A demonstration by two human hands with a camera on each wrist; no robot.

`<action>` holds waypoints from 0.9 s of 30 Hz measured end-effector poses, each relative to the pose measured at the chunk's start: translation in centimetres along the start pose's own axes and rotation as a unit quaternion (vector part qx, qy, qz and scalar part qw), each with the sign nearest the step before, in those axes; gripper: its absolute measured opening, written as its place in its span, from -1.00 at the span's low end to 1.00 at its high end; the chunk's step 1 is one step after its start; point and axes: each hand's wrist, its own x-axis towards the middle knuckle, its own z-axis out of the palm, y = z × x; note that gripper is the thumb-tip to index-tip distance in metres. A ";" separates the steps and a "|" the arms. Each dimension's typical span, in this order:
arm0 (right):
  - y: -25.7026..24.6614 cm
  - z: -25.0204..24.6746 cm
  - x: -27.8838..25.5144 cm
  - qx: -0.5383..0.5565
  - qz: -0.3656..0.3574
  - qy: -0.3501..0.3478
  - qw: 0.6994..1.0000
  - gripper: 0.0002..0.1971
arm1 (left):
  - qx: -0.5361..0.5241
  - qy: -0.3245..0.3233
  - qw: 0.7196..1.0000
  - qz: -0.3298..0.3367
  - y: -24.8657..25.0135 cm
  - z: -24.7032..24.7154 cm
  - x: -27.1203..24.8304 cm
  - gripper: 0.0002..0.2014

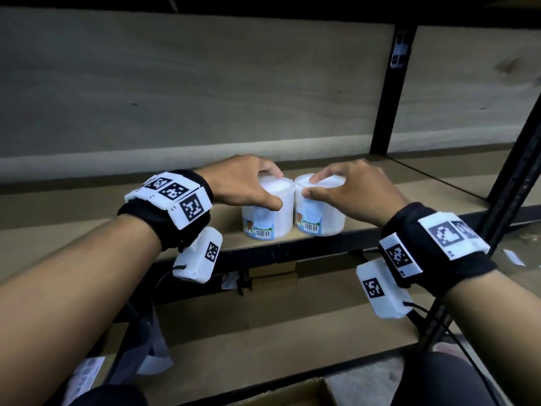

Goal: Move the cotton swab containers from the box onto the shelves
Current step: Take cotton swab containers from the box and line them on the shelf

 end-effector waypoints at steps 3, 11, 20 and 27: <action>-0.2 -0.8 -0.1 -0.051 -0.029 -0.038 0.998 -0.52 | 0.037 0.015 0.999 0.020 -0.2 -0.2 0.0 -0.41; -2.3 -2.2 -1.1 -0.136 -0.082 -0.042 0.986 -0.63 | 0.117 0.034 0.991 0.047 0.9 -0.7 -0.5 -0.59; -2.6 -2.2 -0.5 -0.156 -0.079 -0.034 0.984 -0.59 | 0.118 0.012 0.992 0.051 0.9 -1.2 0.2 -0.60; -2.7 -2.3 1.9 -0.162 -0.068 -0.078 0.981 -0.62 | 0.151 -0.008 0.987 0.056 0.8 -1.6 2.5 -0.58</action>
